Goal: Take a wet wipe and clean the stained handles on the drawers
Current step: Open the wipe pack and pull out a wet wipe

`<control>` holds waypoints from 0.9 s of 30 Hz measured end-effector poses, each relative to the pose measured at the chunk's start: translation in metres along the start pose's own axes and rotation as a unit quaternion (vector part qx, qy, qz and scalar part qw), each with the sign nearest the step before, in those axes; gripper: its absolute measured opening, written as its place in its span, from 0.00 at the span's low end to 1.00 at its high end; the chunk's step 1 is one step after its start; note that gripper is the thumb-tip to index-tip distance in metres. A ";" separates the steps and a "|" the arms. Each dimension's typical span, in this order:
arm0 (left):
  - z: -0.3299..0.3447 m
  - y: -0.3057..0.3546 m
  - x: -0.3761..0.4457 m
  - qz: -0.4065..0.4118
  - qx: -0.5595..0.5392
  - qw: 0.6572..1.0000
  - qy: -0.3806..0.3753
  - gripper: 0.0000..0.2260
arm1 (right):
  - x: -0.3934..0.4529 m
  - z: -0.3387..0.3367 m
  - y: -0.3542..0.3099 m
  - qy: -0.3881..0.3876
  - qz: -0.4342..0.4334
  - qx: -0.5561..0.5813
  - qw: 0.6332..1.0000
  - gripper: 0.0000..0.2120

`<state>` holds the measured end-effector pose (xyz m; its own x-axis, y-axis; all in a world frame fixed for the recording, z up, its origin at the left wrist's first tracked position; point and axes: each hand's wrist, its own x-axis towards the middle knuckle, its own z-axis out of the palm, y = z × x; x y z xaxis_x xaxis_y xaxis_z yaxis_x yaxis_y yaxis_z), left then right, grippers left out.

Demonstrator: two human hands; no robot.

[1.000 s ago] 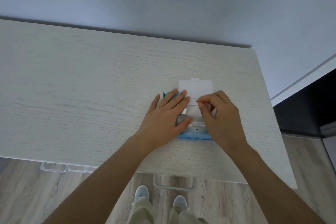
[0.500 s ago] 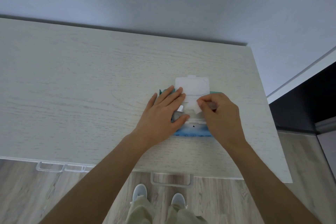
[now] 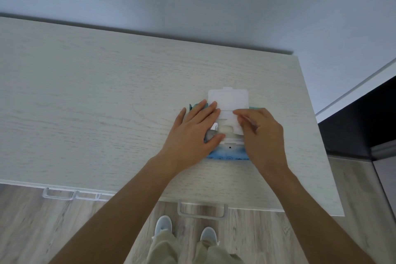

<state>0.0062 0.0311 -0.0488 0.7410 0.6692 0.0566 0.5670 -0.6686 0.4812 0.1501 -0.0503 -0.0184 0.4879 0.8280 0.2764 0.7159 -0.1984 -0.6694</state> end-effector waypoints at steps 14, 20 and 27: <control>0.000 0.002 -0.001 -0.007 0.022 1.000 -0.005 0.28 | 0.002 -0.005 0.007 0.051 0.078 0.086 0.992 0.07; 0.001 0.002 -0.001 -0.004 0.016 1.000 -0.001 0.28 | -0.008 0.009 0.003 -0.008 -0.036 -0.023 0.999 0.11; 0.001 0.001 0.000 -0.005 0.026 1.000 -0.007 0.29 | -0.003 0.005 0.003 0.058 0.010 0.023 0.998 0.06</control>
<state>0.0072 0.0304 -0.0492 0.7397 0.6718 0.0401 0.5919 -0.6777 0.4363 0.1484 -0.0512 -0.0244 0.5590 0.7570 0.3384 0.6826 -0.1885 -0.7061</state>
